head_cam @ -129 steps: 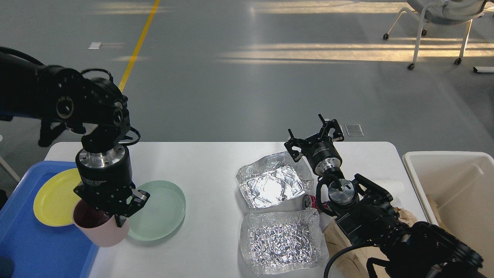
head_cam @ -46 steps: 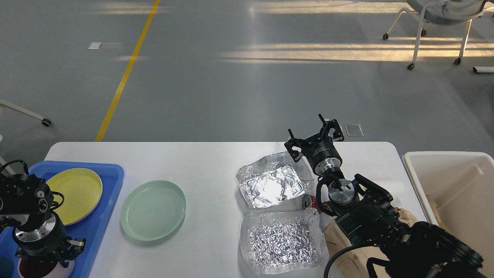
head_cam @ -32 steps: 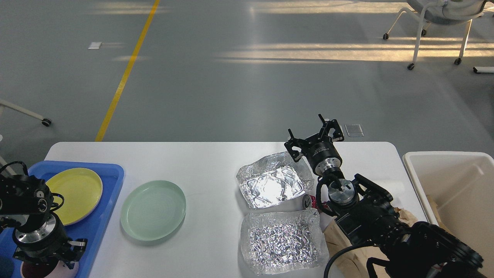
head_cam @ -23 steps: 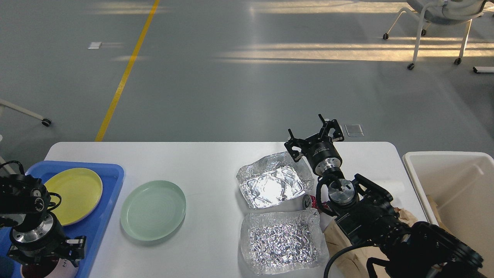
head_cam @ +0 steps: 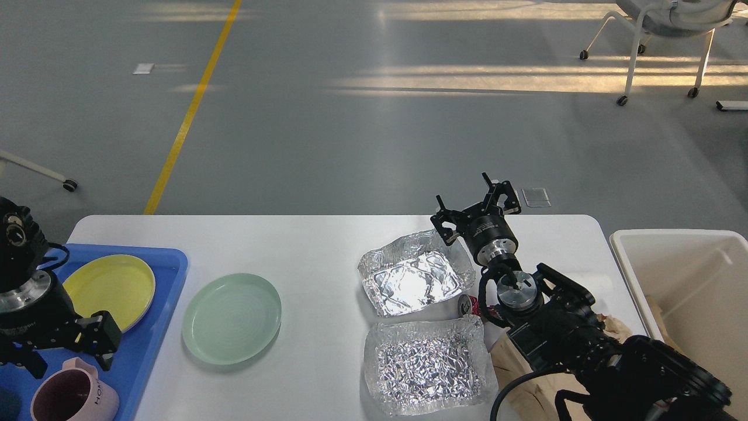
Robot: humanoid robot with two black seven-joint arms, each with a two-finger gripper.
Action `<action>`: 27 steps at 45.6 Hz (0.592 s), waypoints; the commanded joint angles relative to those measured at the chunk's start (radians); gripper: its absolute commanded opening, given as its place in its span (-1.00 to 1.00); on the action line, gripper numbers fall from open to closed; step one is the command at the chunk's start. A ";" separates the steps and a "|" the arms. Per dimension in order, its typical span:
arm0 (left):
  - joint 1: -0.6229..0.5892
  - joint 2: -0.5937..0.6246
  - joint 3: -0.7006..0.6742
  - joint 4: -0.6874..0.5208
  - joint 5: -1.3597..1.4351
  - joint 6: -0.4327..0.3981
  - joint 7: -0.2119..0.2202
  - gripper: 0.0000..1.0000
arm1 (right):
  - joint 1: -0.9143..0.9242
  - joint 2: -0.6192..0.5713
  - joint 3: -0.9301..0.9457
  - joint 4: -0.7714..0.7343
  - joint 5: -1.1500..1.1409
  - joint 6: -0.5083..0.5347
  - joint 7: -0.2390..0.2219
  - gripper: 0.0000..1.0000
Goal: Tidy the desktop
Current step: 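Open the left gripper and lift it off the mug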
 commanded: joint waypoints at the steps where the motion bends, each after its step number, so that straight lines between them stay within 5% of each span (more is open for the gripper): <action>1: -0.100 -0.005 0.011 -0.001 -0.036 -0.051 0.000 0.78 | 0.000 0.000 0.000 0.000 0.000 0.000 0.000 1.00; 15: -0.380 -0.068 0.106 0.000 -0.073 -0.051 0.000 0.78 | 0.000 0.000 0.000 0.000 0.000 0.000 0.000 1.00; 27: -0.518 -0.278 0.172 0.037 -0.172 -0.051 0.000 0.78 | 0.000 0.000 0.000 0.000 0.000 0.000 0.000 1.00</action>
